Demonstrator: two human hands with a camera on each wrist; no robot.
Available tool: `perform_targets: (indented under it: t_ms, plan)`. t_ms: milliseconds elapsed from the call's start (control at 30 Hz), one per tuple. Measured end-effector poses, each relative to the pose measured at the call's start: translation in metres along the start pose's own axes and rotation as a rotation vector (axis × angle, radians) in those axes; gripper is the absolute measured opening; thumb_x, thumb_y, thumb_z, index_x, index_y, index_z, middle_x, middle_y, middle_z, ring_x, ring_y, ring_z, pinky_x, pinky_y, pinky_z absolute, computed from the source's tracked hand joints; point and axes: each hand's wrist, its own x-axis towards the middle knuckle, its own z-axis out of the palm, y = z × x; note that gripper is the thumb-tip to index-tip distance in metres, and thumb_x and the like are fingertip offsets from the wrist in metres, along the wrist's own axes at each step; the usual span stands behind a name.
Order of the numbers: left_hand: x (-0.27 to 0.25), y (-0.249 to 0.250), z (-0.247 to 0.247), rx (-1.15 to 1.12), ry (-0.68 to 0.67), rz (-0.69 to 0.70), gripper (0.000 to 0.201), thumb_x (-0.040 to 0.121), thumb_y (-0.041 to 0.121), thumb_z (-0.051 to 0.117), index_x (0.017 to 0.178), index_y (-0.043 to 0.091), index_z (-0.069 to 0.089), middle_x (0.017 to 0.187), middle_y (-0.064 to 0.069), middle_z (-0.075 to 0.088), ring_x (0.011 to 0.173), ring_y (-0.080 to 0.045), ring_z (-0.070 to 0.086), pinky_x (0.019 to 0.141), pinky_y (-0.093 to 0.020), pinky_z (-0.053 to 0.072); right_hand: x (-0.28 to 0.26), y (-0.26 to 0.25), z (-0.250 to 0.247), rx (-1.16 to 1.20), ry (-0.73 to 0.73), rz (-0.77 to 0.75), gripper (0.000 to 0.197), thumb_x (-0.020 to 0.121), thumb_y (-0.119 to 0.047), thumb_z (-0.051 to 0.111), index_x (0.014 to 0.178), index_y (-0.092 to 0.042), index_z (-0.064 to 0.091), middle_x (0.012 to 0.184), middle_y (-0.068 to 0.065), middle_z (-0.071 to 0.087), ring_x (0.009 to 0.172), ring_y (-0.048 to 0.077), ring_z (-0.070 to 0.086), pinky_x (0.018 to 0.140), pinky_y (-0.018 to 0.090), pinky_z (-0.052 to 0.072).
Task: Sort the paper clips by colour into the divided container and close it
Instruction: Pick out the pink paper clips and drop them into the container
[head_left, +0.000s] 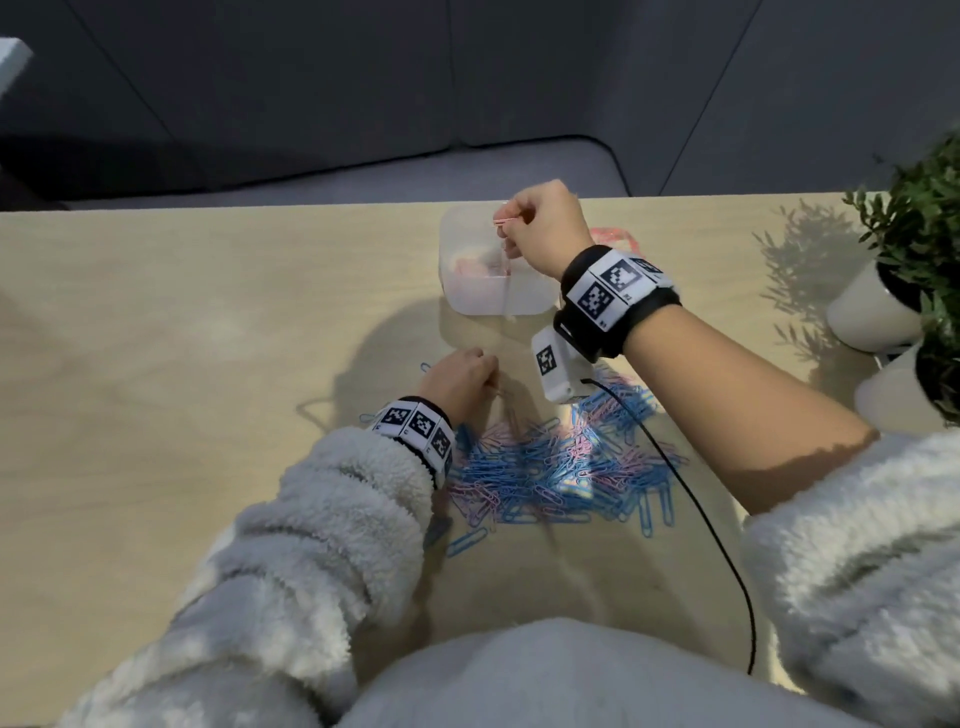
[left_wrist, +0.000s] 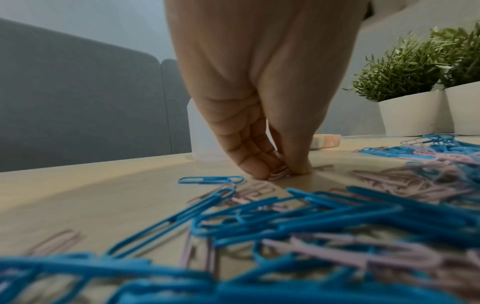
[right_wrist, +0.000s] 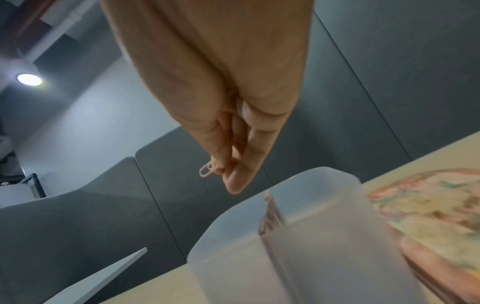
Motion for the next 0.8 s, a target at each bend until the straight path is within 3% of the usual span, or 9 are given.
perform_targets:
  t_ms: [167, 200, 267, 300, 333, 467, 567, 700, 800]
  plan:
    - [0.001, 0.003, 0.0, -0.01, -0.011, -0.059, 0.016, 0.088, 0.007, 0.048, 0.096, 0.003, 0.061, 0.105, -0.015, 0.061, 0.098, -0.03, 0.057, 0.085, -0.035, 0.042, -0.01, 0.015, 0.007, 0.014, -0.013, 0.014, 0.022, 0.086, 0.007, 0.047, 0.095, 0.004, 0.067, 0.076, 0.013, 0.063, 0.052, 0.01, 0.059, 0.05, 0.018, 0.052]
    - [0.002, 0.004, 0.0, 0.002, -0.018, -0.054, 0.016, 0.088, 0.006, 0.047, 0.096, 0.003, 0.061, 0.105, -0.016, 0.06, 0.099, -0.031, 0.056, 0.084, -0.035, 0.041, -0.01, 0.013, 0.01, -0.035, -0.046, -0.003, 0.024, 0.087, 0.005, 0.047, 0.1, 0.004, 0.067, 0.086, 0.014, 0.066, 0.063, 0.012, 0.062, 0.056, 0.018, 0.052]
    - [0.002, 0.003, 0.001, 0.026, -0.02, -0.033, 0.016, 0.088, 0.003, 0.046, 0.096, 0.001, 0.059, 0.104, -0.017, 0.058, 0.098, -0.033, 0.056, 0.083, -0.035, 0.04, -0.007, 0.004, 0.015, -0.18, -0.145, -0.038, 0.028, 0.089, 0.0, 0.045, 0.11, 0.006, 0.063, 0.116, 0.017, 0.065, 0.1, 0.025, 0.063, 0.086, 0.029, 0.052]
    - [0.002, 0.003, 0.002, 0.034, -0.017, -0.024, 0.016, 0.088, 0.002, 0.046, 0.096, 0.0, 0.059, 0.104, -0.018, 0.058, 0.098, -0.034, 0.055, 0.083, -0.036, 0.04, -0.008, -0.001, 0.015, -0.256, -0.173, -0.05, 0.031, 0.09, -0.001, 0.043, 0.114, 0.007, 0.06, 0.123, 0.019, 0.061, 0.113, 0.03, 0.057, 0.098, 0.035, 0.045]
    - [0.002, 0.002, 0.003, 0.038, -0.015, -0.019, 0.016, 0.088, 0.002, 0.046, 0.097, 0.0, 0.059, 0.104, -0.019, 0.057, 0.098, -0.034, 0.055, 0.084, -0.036, 0.04, -0.01, -0.004, 0.015, -0.299, -0.174, -0.065, 0.032, 0.09, -0.001, 0.041, 0.116, 0.006, 0.058, 0.124, 0.019, 0.06, 0.117, 0.032, 0.054, 0.103, 0.038, 0.041]
    - [0.001, 0.001, 0.007, 0.021, -0.028, -0.038, 0.016, 0.091, 0.004, 0.044, 0.1, -0.001, 0.055, 0.106, -0.02, 0.057, 0.1, -0.033, 0.054, 0.084, -0.037, 0.04, -0.042, 0.008, 0.01, -0.286, -0.123, -0.099, 0.026, 0.086, -0.002, 0.043, 0.098, -0.002, 0.066, 0.107, 0.016, 0.066, 0.103, 0.031, 0.059, 0.093, 0.037, 0.047]
    - [0.0, 0.002, 0.006, -0.041, -0.016, -0.076, 0.014, 0.09, 0.006, 0.046, 0.098, 0.0, 0.055, 0.105, -0.018, 0.058, 0.098, -0.03, 0.053, 0.084, -0.037, 0.042, -0.089, 0.045, 0.01, -0.449, -0.346, 0.048, 0.018, 0.084, -0.004, 0.053, 0.091, -0.005, 0.069, 0.101, 0.011, 0.069, 0.095, 0.025, 0.063, 0.087, 0.033, 0.05]
    - [0.002, 0.002, -0.018, -0.113, 0.183, -0.063, 0.006, 0.092, 0.007, 0.047, 0.091, 0.005, 0.052, 0.096, -0.011, 0.056, 0.08, -0.021, 0.046, 0.07, -0.024, 0.032, -0.121, 0.078, 0.019, -0.56, -0.391, 0.145, 0.016, 0.085, -0.014, 0.056, 0.094, -0.004, 0.065, 0.102, 0.016, 0.067, 0.098, 0.033, 0.062, 0.082, 0.033, 0.046]
    - [0.016, 0.0, -0.053, -0.129, 0.321, -0.046, 0.012, 0.092, 0.005, 0.044, 0.092, 0.0, 0.055, 0.094, -0.014, 0.056, 0.084, -0.026, 0.049, 0.073, -0.028, 0.036, -0.128, 0.08, 0.032, -0.558, -0.41, 0.109, 0.026, 0.085, -0.025, 0.063, 0.094, 0.0, 0.063, 0.1, 0.019, 0.065, 0.095, 0.034, 0.061, 0.08, 0.034, 0.046]
